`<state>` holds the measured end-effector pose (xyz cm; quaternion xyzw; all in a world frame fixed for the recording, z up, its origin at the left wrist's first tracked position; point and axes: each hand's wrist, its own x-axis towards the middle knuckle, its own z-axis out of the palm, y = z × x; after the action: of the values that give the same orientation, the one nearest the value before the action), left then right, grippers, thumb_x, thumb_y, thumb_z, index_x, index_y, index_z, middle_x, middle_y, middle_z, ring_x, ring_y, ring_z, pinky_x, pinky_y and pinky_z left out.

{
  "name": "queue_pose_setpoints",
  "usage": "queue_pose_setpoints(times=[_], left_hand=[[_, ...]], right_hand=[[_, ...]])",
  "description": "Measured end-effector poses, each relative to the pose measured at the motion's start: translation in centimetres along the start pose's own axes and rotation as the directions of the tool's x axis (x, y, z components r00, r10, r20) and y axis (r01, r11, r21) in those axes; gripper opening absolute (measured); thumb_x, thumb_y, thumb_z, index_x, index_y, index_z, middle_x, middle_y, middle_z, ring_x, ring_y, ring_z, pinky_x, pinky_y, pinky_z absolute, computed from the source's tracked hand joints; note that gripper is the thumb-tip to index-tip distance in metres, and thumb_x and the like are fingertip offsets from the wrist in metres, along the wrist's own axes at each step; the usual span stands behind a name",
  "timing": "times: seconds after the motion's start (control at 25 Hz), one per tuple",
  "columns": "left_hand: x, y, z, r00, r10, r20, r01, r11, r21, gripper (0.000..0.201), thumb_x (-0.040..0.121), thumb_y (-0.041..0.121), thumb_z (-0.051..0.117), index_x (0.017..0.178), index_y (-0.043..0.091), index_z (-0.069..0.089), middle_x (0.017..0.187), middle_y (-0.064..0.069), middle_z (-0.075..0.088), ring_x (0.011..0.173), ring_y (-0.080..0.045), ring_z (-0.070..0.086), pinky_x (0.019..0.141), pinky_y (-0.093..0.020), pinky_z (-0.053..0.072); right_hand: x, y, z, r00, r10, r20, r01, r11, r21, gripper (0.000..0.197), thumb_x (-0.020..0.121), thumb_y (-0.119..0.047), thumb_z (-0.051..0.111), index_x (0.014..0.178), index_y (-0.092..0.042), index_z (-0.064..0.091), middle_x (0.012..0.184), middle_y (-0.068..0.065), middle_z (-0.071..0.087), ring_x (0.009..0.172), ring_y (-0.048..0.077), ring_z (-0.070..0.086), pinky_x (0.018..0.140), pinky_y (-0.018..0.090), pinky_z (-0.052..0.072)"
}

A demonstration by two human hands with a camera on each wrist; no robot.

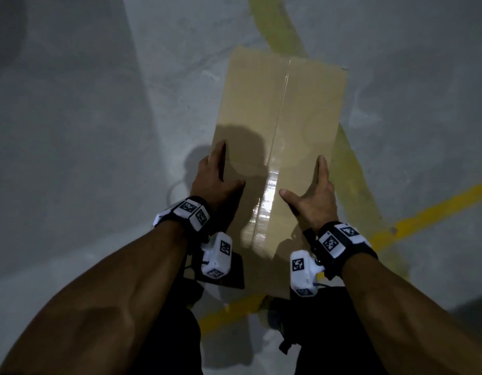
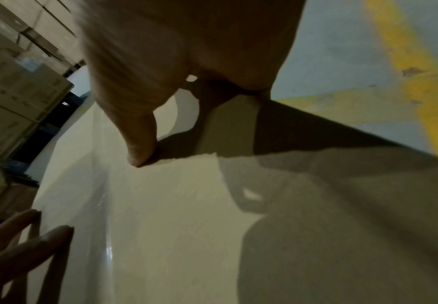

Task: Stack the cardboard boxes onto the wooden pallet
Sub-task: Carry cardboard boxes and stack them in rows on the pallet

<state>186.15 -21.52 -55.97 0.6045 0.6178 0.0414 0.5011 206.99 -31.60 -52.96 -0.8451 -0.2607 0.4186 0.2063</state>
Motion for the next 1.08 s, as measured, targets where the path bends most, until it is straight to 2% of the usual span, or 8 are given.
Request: queue_pose_setpoints(times=[0.08,0.2,0.36,0.6,0.68,0.8,0.96,1.08], left_hand=[[-1.3,1.1,-1.8,1.000,-0.002,-0.009,0.002,1.000,0.015,0.102,0.074,0.044,0.075,0.157,0.031,0.016,0.154,-0.008,0.034,0.137,-0.025,0.040,0.100,-0.025,0.031],[-4.6,3.8,-5.8,0.998,0.014,-0.055,-0.012,1.000,0.023,0.105,0.069,0.053,0.071,0.157,0.030,0.016,0.148,-0.011,0.040,0.133,-0.027,0.041,0.100,-0.030,0.035],[-11.0,9.6,-13.3,0.992,0.020,-0.128,-0.017,1.000,0.022,0.102,0.073,0.054,0.073,0.155,0.036,0.016,0.144,-0.010,0.041,0.130,-0.031,0.046,0.105,-0.046,0.043],[-21.3,18.8,-27.6,0.962,0.012,-0.274,-0.017,1.000,-0.016,0.101,0.075,0.047,0.078,0.154,0.042,0.015,0.155,-0.004,0.030,0.130,-0.031,0.047,0.105,-0.036,0.038],[-25.0,20.7,-31.8,0.945,0.023,-0.327,-0.035,0.999,-0.031,0.098,0.079,0.043,0.077,0.154,0.043,0.015,0.155,-0.003,0.029,0.132,-0.032,0.045,0.107,-0.041,0.038],[-30.4,21.9,-37.2,0.900,0.026,-0.435,-0.041,0.999,-0.024,0.096,0.080,0.045,0.075,0.154,0.044,0.013,0.155,-0.003,0.028,0.132,-0.032,0.045,0.108,-0.047,0.039],[-36.5,22.0,-40.4,0.812,-0.020,-0.583,-0.025,0.997,-0.070,0.094,0.079,0.046,0.074,0.152,0.047,0.014,0.151,-0.001,0.034,0.127,-0.030,0.049,0.103,-0.044,0.042],[-41.3,21.1,-40.9,0.714,-0.087,-0.695,0.007,0.993,-0.117,0.095,0.079,0.048,0.075,0.152,0.047,0.014,0.148,-0.003,0.038,0.126,-0.031,0.050,0.101,-0.043,0.044]], right_hand=[[-1.4,-1.6,-0.8,1.000,-0.010,0.008,0.010,1.000,-0.010,0.113,0.077,-0.037,0.085,0.157,-0.043,0.006,0.160,0.010,0.026,0.143,0.033,0.032,0.112,0.044,0.032],[-4.9,-5.6,-2.8,0.999,-0.040,0.011,0.040,0.999,-0.018,0.113,0.077,-0.038,0.085,0.157,-0.044,0.006,0.160,0.010,0.026,0.144,0.033,0.031,0.112,0.043,0.032],[-11.4,-13.4,-6.7,0.996,-0.094,-0.004,0.094,0.995,-0.032,0.113,0.077,-0.037,0.084,0.156,-0.046,0.004,0.162,0.007,0.022,0.146,0.030,0.029,0.111,0.039,0.031],[-22.9,-28.3,-12.6,0.979,-0.203,0.011,0.203,0.978,-0.049,0.113,0.077,-0.040,0.083,0.155,-0.048,0.002,0.160,0.010,0.023,0.144,0.036,0.030,0.113,0.047,0.031],[-26.8,-32.5,-13.5,0.963,-0.269,0.008,0.269,0.963,-0.029,0.113,0.077,-0.038,0.083,0.155,-0.048,0.002,0.160,0.009,0.023,0.144,0.035,0.030,0.113,0.044,0.031],[-32.1,-37.3,-13.7,0.934,-0.356,0.025,0.356,0.934,-0.019,0.111,0.079,-0.036,0.082,0.156,-0.047,0.003,0.158,0.009,0.026,0.143,0.034,0.032,0.111,0.041,0.031],[-37.0,-41.1,-13.9,0.869,-0.484,0.106,0.491,0.869,-0.065,0.111,0.078,-0.040,0.082,0.155,-0.048,0.002,0.157,0.010,0.027,0.141,0.036,0.034,0.111,0.045,0.033],[-39.9,-42.5,-13.8,0.790,-0.577,0.207,0.597,0.801,-0.048,0.109,0.080,-0.037,0.080,0.156,-0.047,0.002,0.155,0.010,0.029,0.139,0.035,0.036,0.109,0.044,0.034]])
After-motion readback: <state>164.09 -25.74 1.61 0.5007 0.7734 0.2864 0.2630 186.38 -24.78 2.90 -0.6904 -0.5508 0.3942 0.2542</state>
